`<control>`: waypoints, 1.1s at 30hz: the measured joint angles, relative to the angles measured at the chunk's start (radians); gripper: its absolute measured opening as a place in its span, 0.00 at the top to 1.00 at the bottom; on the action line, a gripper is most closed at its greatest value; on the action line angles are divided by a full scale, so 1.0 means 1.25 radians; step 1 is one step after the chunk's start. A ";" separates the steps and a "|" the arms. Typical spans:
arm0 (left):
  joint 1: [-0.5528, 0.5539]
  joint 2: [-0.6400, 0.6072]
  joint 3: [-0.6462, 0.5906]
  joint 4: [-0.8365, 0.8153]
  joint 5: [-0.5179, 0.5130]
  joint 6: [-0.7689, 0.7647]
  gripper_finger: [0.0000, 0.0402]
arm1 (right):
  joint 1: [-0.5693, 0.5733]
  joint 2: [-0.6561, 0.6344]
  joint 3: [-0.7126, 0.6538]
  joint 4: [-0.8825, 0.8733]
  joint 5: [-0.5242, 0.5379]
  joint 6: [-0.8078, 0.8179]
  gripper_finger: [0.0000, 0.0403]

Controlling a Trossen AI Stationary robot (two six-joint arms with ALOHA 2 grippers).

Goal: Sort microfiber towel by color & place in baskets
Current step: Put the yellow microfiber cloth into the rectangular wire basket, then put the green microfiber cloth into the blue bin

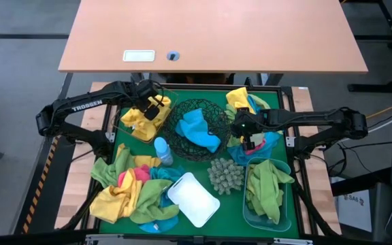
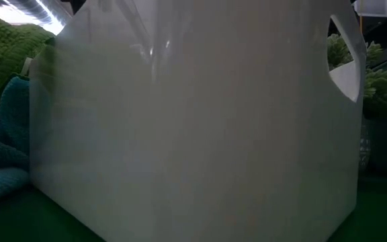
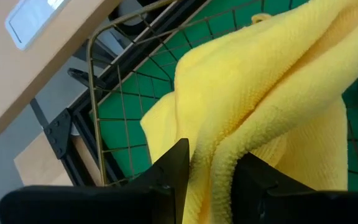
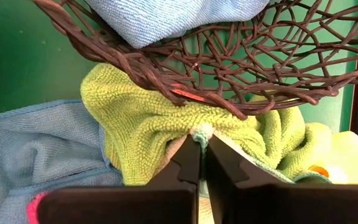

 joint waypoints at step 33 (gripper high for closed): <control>-0.053 -0.096 0.173 -0.161 0.155 0.003 0.71 | 0.000 0.000 0.001 -0.043 -0.001 -0.001 0.98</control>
